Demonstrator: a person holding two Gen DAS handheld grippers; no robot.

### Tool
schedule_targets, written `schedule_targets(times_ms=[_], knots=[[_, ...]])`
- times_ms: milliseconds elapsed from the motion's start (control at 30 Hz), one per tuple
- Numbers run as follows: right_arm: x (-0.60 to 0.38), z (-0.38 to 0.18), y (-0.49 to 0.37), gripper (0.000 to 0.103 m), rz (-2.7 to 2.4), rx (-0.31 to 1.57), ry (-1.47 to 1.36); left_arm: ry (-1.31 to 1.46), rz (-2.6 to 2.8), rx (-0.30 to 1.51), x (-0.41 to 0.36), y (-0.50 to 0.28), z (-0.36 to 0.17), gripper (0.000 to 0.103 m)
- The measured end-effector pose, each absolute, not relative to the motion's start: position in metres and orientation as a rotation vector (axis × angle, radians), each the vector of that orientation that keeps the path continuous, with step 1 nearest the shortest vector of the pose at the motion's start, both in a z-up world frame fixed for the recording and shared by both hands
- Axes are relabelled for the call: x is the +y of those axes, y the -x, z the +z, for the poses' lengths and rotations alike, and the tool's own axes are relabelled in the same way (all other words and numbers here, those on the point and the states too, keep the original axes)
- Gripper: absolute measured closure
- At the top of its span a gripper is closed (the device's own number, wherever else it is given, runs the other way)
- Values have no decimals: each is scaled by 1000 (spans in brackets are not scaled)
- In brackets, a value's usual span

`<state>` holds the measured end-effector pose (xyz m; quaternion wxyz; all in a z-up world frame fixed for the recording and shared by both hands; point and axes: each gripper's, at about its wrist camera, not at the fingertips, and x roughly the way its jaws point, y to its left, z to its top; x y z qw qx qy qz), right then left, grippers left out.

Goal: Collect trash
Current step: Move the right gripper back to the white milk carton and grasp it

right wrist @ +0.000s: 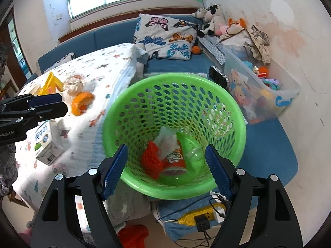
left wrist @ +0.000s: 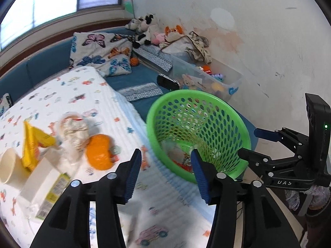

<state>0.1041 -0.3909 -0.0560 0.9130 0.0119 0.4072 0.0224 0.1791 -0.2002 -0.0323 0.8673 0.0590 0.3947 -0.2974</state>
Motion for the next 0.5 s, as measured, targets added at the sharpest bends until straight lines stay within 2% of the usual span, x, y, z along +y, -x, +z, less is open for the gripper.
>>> schedule_targets(times_ms=[500], knots=[[-297,-47,-112,18,269,822,66,-41,-456,775,-92,-154,-21,46]])
